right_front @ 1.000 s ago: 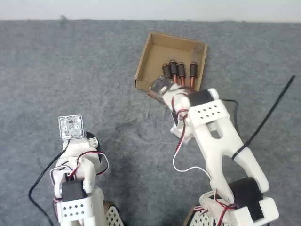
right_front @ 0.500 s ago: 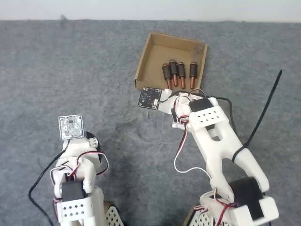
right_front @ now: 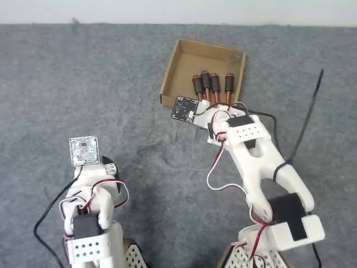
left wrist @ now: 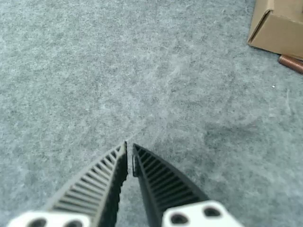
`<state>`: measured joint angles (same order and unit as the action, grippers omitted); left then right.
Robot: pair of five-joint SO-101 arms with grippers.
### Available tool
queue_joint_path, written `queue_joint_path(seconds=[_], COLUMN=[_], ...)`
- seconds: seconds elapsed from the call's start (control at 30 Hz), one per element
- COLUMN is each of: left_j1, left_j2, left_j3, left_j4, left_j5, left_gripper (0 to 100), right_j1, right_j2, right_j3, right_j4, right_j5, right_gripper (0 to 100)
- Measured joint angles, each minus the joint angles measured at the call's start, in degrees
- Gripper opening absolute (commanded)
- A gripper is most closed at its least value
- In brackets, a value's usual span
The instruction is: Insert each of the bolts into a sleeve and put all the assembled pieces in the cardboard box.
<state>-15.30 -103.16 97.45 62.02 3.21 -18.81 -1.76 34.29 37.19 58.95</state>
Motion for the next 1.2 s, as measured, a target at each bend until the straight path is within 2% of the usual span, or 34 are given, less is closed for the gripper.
queue_joint_path(seconds=[1.2], left_j1=[0.0], left_j2=[0.0], left_j3=[0.0], left_j4=[-0.18], left_j5=[0.0], left_gripper=[1], right_j1=[1.32], right_j2=[24.18], right_j3=[-19.43], right_j4=[-0.53], right_j5=[0.09], right_gripper=[9.4])
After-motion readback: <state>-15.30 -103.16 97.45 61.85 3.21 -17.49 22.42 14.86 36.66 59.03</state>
